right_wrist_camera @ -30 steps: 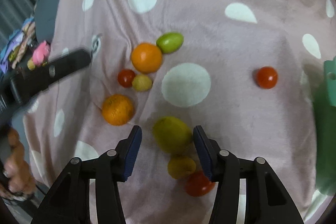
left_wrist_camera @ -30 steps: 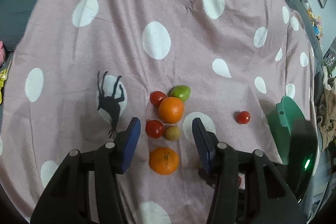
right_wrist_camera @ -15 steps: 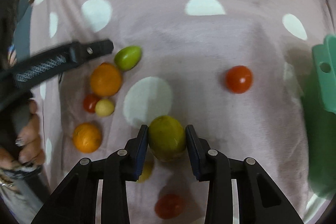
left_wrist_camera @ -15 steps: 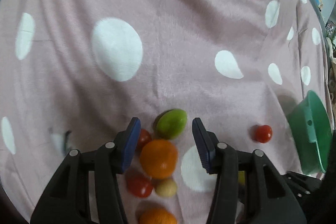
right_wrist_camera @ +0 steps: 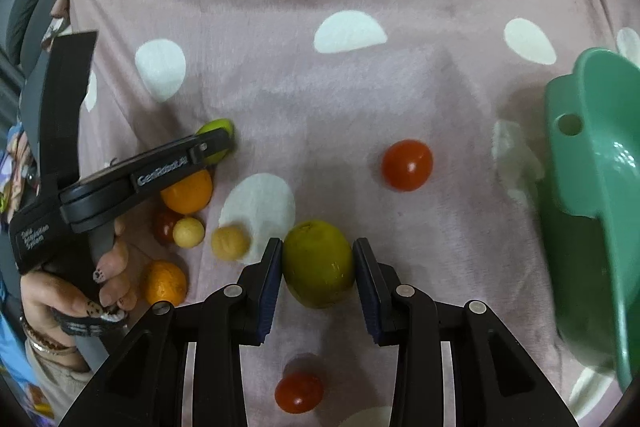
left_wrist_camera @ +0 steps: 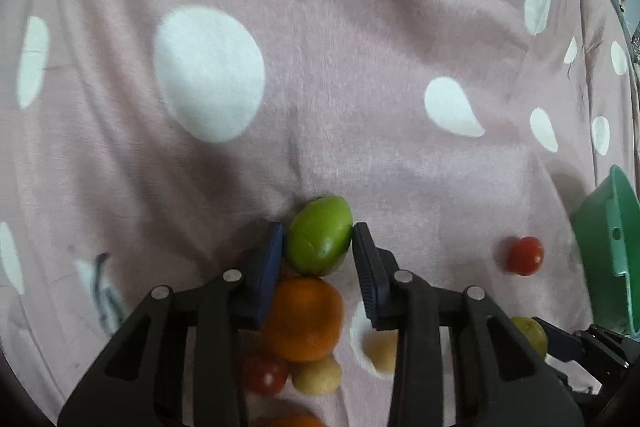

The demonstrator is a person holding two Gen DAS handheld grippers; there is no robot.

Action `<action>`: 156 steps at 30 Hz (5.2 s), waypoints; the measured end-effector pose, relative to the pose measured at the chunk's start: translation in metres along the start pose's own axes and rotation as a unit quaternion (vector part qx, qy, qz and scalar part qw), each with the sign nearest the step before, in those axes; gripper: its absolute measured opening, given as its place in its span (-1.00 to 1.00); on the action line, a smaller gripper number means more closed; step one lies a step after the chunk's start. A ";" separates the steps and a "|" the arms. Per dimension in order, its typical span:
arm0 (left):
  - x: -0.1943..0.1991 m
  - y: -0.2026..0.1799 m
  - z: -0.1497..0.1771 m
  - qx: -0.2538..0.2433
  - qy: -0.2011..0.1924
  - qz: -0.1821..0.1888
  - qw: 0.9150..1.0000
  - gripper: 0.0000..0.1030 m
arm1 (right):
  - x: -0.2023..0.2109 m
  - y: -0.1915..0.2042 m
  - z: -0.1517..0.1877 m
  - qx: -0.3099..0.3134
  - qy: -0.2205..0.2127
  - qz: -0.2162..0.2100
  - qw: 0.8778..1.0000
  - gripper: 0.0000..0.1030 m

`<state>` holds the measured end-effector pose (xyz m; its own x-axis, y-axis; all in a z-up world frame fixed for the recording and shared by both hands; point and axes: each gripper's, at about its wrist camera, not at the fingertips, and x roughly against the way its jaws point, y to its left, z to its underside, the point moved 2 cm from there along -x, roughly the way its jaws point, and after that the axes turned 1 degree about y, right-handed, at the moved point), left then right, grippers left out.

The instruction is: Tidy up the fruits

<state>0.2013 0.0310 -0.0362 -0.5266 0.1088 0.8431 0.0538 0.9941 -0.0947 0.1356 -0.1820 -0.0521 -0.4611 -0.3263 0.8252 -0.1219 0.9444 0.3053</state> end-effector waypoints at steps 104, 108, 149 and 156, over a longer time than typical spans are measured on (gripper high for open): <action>0.092 -0.245 0.091 -0.099 -0.107 0.115 0.983 -0.32 | 0.148 -0.122 0.034 -0.179 -0.212 0.084 0.957 -0.27; 0.088 -0.253 0.091 -0.105 -0.108 0.112 0.982 -0.32 | 0.143 -0.130 0.035 -0.189 -0.203 0.091 0.956 -0.27; 0.089 -0.042 0.161 0.030 -0.063 -0.029 0.997 0.44 | 0.069 0.025 0.055 0.118 -0.109 0.032 0.987 0.30; 0.085 -0.031 0.167 0.059 -0.064 -0.001 0.996 0.40 | 0.003 0.023 0.070 0.146 -0.059 0.109 0.982 0.30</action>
<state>0.0130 0.0092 -0.0499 -0.6308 0.0979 0.7697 -0.0431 0.9861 -0.1607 0.0701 -0.1582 -0.0753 -0.6004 -0.1250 0.7898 -0.2475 0.9682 -0.0349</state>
